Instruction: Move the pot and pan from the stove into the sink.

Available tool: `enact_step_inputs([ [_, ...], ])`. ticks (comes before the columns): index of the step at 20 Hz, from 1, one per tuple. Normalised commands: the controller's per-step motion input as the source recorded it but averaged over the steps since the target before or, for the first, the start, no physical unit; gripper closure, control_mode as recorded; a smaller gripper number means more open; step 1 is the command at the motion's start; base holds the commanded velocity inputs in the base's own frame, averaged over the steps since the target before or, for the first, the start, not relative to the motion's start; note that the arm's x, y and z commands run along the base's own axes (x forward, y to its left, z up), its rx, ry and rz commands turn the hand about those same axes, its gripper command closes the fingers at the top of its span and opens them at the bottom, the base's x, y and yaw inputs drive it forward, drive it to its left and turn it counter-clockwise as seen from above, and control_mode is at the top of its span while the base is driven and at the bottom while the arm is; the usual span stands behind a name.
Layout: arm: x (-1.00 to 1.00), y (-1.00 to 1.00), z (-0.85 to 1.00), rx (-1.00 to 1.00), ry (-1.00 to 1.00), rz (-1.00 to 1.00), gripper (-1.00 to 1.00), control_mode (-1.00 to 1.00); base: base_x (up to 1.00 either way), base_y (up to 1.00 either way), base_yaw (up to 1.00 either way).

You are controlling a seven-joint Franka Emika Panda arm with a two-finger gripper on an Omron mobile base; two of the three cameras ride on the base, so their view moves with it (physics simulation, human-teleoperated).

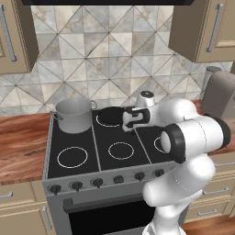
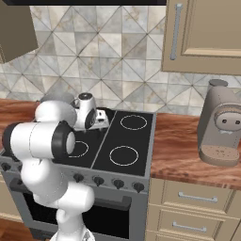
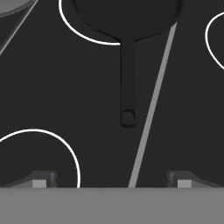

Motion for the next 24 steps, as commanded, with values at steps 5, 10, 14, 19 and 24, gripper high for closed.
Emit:
enact_step_inputs([
  [5, 0.25, 0.0, -0.36, 0.0, -0.02, 0.03, -1.0, -1.0, 0.0, 0.0, 0.0],
  [10, 0.47, 0.01, -0.27, 0.0, -0.05, 0.01, -1.0, -1.0, 0.0, 0.0, 0.0],
  [14, 0.62, 0.01, -0.22, 0.0, -0.01, 0.0, -1.0, -1.0, 0.0, 0.0, 0.0],
  [19, 0.08, 0.0, -0.05, 0.0, 0.0, 0.01, -1.0, -1.0, 0.0, 0.0, 0.0],
  [24, 0.25, 0.02, -0.06, -0.01, 0.0, 0.0, -1.0, -1.0, 0.0, 0.0, 0.0],
])
